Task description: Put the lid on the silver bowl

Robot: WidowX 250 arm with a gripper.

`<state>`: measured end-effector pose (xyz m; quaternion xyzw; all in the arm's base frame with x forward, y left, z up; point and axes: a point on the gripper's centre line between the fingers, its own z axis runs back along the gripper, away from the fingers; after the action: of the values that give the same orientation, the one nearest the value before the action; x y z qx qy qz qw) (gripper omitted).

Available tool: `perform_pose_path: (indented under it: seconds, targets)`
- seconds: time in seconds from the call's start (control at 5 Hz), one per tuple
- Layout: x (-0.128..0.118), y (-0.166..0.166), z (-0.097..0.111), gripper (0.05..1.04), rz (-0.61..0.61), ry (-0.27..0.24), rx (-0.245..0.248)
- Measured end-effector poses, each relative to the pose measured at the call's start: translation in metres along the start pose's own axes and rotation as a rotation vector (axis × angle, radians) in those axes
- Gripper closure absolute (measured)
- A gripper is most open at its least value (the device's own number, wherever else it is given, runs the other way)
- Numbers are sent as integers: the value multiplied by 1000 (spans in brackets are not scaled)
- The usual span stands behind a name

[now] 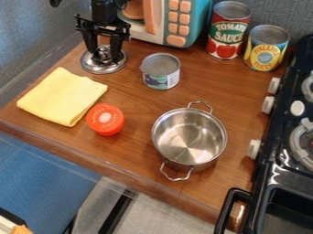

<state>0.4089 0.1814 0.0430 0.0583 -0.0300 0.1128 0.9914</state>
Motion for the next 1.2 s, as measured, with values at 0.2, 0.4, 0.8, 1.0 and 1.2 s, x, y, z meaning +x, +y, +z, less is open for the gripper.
perform_pose_path:
  seconds: [0.2,0.4,0.8,1.0,1.2]
  targets:
    - [0,4,-1,712,4,-6,-8]
    - [0,2,0,801,-1,-5,-22]
    - [-18,-15,72,801,0,-99,-53]
    - [-47,-56,107,801,-97,-139,-73]
    - [-80,-95,116,801,-199,-146,-111]
